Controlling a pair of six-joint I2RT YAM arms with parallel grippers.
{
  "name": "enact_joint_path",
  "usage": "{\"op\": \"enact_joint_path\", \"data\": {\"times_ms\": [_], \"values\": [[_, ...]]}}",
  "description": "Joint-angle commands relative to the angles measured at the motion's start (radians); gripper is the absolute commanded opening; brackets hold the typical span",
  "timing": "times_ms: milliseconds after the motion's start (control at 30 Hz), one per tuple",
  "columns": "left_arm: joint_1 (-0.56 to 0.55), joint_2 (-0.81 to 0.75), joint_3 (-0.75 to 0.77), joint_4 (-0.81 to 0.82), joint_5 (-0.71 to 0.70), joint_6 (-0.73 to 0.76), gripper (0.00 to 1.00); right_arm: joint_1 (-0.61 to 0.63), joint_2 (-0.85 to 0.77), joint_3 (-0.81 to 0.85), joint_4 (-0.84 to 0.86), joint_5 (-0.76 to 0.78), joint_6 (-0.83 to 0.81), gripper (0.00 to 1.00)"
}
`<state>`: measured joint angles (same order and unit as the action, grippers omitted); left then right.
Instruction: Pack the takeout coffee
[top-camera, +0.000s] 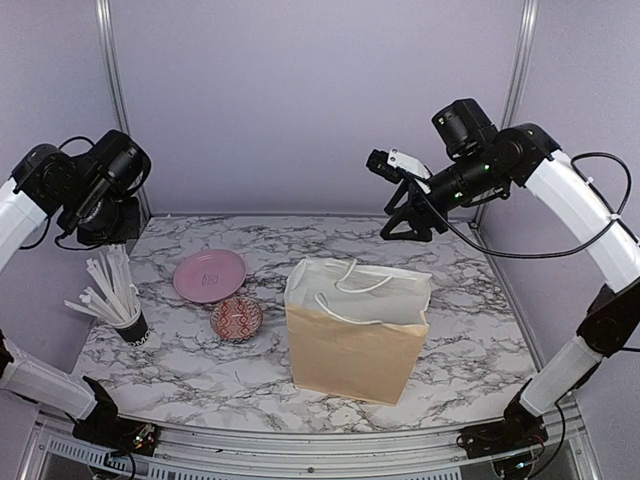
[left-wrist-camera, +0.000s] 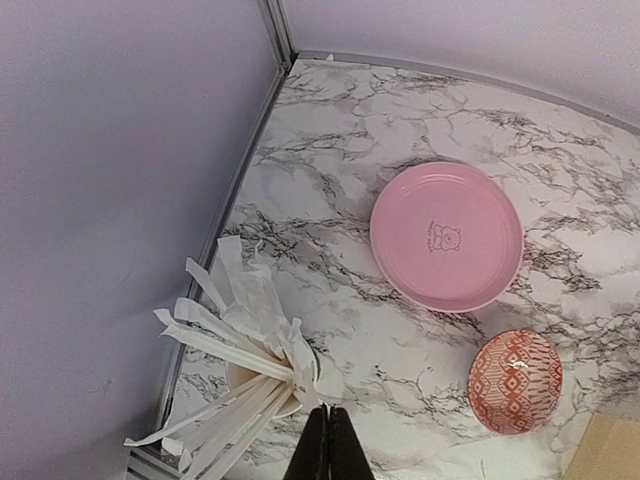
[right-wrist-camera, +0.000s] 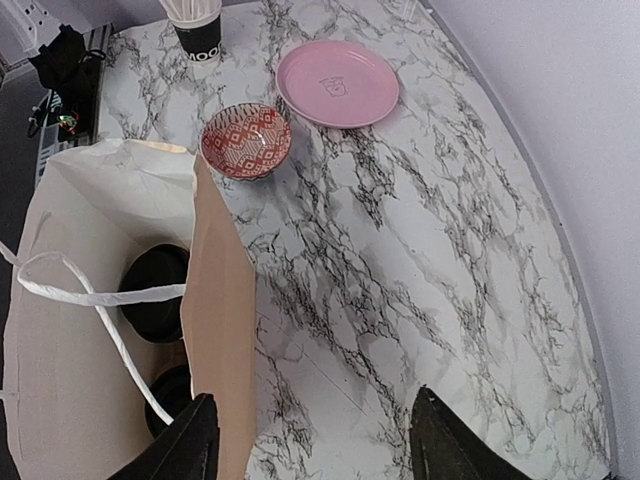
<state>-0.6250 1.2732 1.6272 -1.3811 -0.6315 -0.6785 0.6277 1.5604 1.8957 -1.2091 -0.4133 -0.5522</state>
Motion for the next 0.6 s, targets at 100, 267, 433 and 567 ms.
{"op": "enact_joint_path", "data": {"times_ms": [100,267,433,567], "values": [[0.004,0.029,0.250,-0.059,0.101,0.081,0.00,-0.013,-0.063,0.037,0.048,0.046,0.014,0.64],[0.004,0.095,0.463,-0.058,0.236,0.114,0.00,-0.074,-0.075,0.017,0.057,0.053,0.015,0.64],[-0.004,0.149,0.611,0.046,0.479,0.179,0.00,-0.153,-0.080,-0.038,0.066,0.061,0.016,0.64],[-0.028,0.112,0.548,0.261,0.719,0.213,0.00,-0.229,-0.078,-0.110,0.092,0.062,0.020,0.66]]}}
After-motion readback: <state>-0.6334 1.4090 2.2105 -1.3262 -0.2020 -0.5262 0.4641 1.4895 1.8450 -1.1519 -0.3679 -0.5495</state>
